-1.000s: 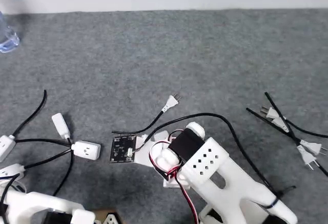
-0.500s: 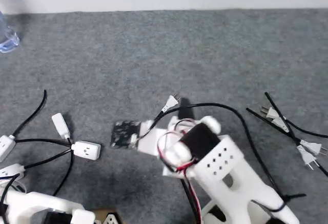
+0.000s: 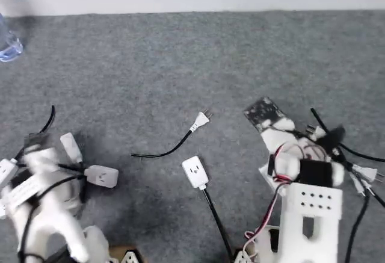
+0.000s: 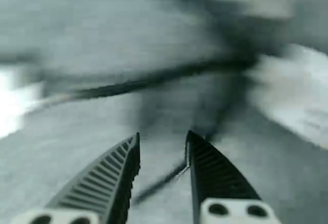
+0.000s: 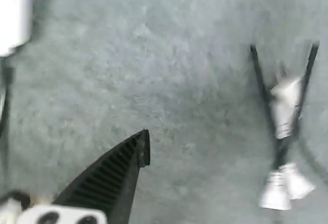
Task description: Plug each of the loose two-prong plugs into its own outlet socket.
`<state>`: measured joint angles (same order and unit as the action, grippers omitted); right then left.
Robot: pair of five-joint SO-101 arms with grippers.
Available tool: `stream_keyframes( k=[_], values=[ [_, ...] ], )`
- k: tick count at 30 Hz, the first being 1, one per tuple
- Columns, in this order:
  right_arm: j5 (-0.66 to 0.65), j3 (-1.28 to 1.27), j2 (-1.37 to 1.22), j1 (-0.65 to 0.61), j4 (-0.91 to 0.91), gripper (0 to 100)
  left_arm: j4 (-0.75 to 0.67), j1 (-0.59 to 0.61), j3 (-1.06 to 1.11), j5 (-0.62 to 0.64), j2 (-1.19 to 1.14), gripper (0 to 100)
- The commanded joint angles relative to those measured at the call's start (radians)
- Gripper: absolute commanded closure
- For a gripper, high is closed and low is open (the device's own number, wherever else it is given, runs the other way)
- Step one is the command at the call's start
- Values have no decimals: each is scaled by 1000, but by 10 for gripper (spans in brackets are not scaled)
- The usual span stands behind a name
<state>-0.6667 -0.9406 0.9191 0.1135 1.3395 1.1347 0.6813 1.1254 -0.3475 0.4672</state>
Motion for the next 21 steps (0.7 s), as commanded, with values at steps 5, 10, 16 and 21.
stream_keyframes(
  k=[5,10,16,21],
  values=[
    [206,-319,21,21,-329,361,64,-557,-151,-5,26,863],
    [209,-384,21,21,-374,361,66,-746,-268,12,26,862],
    [206,-453,21,21,-487,361,192,-1026,-397,238,25,859],
    [206,-454,21,24,-493,361,135,-1189,-421,565,18,859]
  ],
)
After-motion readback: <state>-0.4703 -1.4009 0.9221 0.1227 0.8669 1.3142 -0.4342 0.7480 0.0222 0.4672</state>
